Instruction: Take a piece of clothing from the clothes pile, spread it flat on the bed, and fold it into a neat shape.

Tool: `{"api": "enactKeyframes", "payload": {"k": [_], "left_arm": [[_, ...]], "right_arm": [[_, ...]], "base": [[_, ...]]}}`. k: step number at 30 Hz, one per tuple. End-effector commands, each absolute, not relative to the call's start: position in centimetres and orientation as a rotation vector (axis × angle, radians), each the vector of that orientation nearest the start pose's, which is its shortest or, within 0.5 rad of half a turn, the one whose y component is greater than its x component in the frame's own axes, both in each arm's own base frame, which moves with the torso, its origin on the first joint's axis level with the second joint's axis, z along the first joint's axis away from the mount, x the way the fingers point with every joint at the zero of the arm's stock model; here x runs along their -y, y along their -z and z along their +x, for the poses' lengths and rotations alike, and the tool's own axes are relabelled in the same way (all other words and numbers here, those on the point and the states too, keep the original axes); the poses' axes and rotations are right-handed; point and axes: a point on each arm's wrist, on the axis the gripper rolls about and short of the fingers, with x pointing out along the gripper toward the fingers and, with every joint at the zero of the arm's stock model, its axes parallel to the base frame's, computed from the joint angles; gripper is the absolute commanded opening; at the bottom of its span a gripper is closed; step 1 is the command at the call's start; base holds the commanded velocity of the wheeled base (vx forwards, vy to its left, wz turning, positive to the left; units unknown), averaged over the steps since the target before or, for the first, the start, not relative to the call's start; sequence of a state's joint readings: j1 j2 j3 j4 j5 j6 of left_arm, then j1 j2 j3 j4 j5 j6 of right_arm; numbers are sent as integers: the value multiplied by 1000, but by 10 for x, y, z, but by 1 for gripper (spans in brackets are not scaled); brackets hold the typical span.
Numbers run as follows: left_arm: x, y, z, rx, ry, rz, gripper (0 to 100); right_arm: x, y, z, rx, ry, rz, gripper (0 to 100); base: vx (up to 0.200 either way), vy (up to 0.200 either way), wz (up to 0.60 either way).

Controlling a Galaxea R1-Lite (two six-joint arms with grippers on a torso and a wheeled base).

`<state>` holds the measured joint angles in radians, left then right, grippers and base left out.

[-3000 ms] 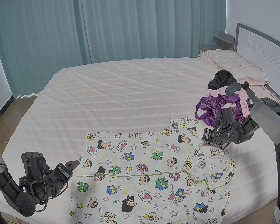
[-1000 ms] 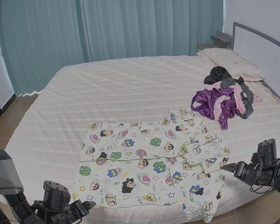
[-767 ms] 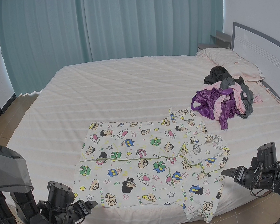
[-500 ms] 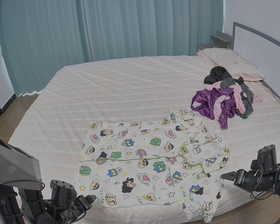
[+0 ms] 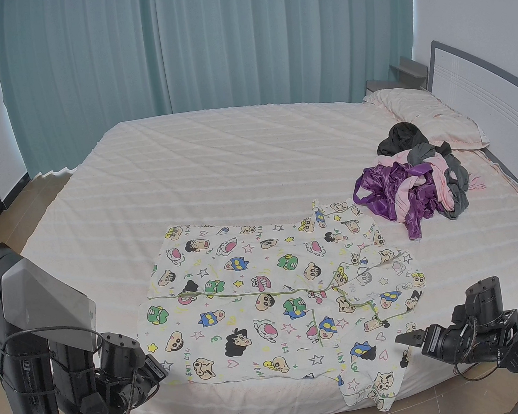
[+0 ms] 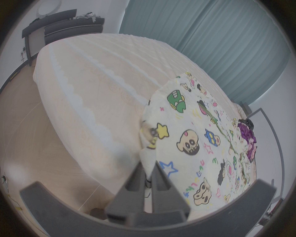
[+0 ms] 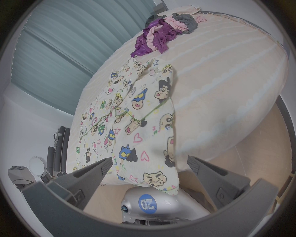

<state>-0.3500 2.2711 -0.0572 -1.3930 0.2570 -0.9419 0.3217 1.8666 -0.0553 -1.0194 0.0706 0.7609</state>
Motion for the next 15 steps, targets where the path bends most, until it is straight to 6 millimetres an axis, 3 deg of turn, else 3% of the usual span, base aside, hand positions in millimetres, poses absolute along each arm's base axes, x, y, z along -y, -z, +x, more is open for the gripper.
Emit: {"api": "enactKeyframes", "payload": {"k": [1, 10, 15], "left_arm": [[67, 28, 211, -717, -300, -667, 0], [58, 10, 215, -610, -299, -717, 0], [55, 4, 216, -583, -298, -731, 0]], "right_arm": [[-66, -11, 190, -915, -40, 594, 100], [-77, 17, 225, -856, -55, 478, 100], [-79, 20, 235, -834, -46, 471, 100]], "base": [[0, 0, 0], [0, 0, 0], [0, 0, 0]]}}
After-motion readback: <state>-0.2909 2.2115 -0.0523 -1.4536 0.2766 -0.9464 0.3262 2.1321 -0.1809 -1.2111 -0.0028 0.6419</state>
